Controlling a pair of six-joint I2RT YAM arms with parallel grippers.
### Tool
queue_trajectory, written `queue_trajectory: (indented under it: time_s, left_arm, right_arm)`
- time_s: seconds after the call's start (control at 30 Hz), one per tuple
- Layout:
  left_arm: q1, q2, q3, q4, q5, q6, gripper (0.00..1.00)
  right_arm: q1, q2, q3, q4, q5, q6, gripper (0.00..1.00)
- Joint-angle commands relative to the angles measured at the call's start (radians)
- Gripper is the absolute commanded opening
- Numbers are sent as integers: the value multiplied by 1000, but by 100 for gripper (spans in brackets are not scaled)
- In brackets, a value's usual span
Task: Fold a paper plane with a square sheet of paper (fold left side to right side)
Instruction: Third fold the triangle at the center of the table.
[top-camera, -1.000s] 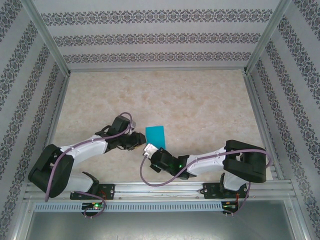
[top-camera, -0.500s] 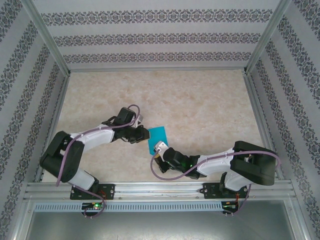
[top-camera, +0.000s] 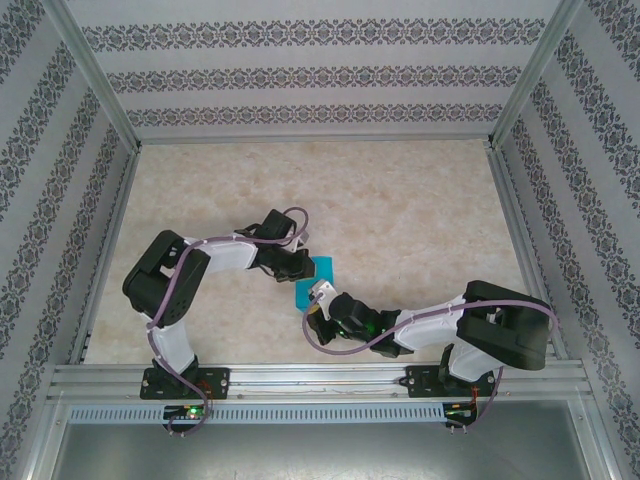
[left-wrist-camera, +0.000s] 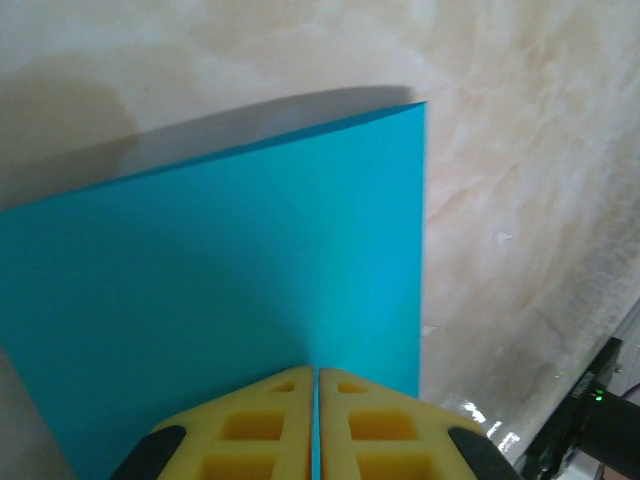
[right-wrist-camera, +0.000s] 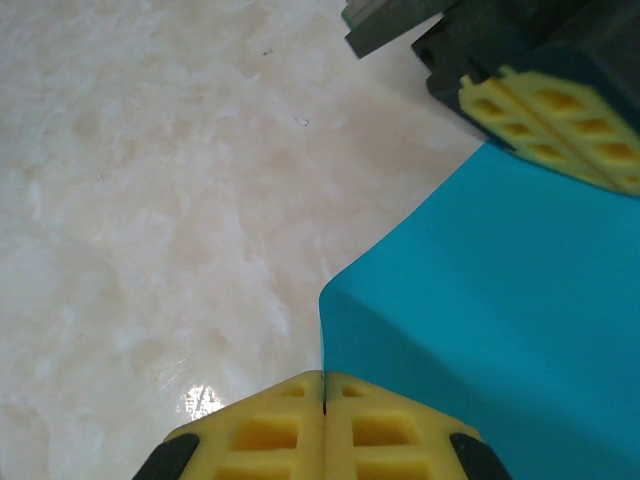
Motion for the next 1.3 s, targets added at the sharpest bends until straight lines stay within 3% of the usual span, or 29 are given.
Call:
queue_trajectory:
  time_s: [0.0,0.5,1.27]
  left_arm:
    - [-11,21,12,-60,-38,48,8]
    - [-17,49,-2,-109,-115,96,3]
    - [-43,89,42,-134,-118,142,0]
  right_arm:
    - [-15,5,-23,39,-24,47,0]
    - [-79,-39,-63,22,-56,189,0]
    - [-174,-58,-16,-90,-64,180,0]
